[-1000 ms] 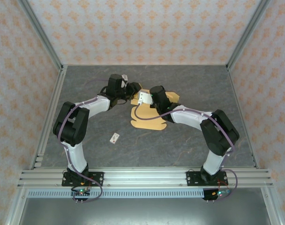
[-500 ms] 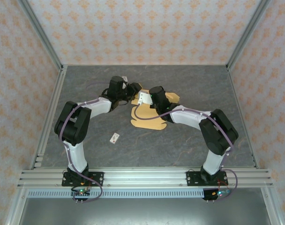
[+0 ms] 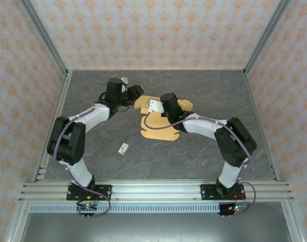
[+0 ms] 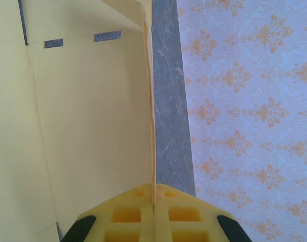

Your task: Fold the paper box

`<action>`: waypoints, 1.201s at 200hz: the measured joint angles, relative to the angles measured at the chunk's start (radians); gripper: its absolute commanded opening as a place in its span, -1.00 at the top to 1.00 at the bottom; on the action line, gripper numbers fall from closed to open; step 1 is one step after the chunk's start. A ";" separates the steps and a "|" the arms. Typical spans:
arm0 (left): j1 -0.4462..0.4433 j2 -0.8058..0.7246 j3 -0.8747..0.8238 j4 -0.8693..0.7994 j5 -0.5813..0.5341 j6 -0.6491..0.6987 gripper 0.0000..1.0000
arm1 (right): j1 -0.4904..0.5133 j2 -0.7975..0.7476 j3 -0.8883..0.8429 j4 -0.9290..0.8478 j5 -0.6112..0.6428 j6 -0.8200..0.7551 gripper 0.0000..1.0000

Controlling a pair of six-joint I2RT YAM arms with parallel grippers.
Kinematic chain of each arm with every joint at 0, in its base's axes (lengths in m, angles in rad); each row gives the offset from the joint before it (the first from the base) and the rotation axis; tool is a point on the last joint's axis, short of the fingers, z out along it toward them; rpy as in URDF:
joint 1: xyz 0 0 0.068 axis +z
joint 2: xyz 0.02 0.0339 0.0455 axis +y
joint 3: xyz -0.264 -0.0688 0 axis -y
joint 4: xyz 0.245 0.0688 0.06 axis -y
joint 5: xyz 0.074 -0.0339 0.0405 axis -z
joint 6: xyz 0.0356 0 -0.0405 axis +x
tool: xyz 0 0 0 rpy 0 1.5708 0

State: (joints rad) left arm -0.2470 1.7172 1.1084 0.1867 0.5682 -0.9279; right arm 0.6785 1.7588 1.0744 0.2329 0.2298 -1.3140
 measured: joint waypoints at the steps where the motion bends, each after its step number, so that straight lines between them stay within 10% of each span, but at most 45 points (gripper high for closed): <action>1: 0.001 -0.002 -0.001 0.000 0.000 0.002 0.02 | 0.000 0.000 0.000 0.000 0.000 0.000 1.00; 88: 0.034 -0.154 -0.343 -0.019 0.003 0.194 0.01 | 0.000 0.000 0.036 -0.056 -0.001 0.009 1.00; 240: -0.028 0.142 -0.224 0.146 -0.035 0.300 0.02 | 0.000 0.053 0.051 -0.064 0.003 0.012 1.00</action>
State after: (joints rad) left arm -0.2752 1.8591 0.8848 0.3332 0.5335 -0.6277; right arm 0.6785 1.8114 1.1252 0.1688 0.2333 -1.3022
